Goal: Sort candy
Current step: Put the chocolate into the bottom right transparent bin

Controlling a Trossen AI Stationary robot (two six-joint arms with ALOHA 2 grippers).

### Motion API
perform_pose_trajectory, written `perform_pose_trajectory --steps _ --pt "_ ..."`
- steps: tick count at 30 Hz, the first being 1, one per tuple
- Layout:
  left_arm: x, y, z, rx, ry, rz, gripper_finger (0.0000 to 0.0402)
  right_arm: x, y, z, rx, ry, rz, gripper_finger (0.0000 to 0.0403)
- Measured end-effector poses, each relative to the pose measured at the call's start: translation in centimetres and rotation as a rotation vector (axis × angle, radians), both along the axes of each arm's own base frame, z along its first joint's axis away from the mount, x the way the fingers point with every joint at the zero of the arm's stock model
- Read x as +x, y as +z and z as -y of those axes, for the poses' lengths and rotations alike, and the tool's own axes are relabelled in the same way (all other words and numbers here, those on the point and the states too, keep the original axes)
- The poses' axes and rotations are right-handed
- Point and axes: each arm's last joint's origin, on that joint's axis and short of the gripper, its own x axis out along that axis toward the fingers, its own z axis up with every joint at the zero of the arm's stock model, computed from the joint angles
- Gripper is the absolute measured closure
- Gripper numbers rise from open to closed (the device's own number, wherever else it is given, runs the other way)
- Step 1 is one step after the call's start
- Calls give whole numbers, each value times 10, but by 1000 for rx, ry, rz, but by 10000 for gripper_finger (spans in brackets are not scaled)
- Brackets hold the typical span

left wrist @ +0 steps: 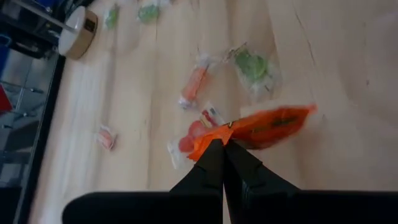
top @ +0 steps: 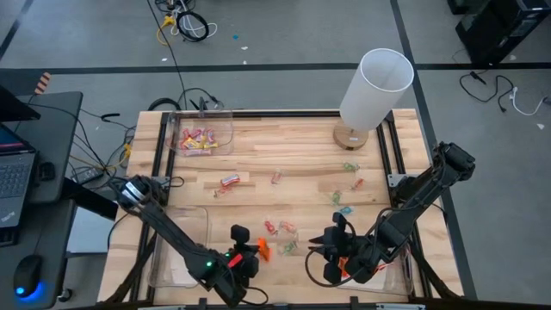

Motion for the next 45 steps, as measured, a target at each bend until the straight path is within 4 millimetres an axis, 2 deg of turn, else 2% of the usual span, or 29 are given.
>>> perform_pose_trajectory --steps 9,16,21,34,45 --pt "0 -22 6 -5 12 -54 401 0 -1 0 -5 0 -6 329" --pt "-8 -25 2 -39 69 -120 396 0 -1 0 -8 2 -6 329" --pt "-13 -27 0 -71 115 -162 373 0 -1 0 -12 5 -7 329" --pt "-14 -28 1 -112 108 -205 287 0 -1 0 -17 9 -7 329" --pt "-20 -29 8 -97 -1 -296 275 0 -1 0 -27 16 -8 329"
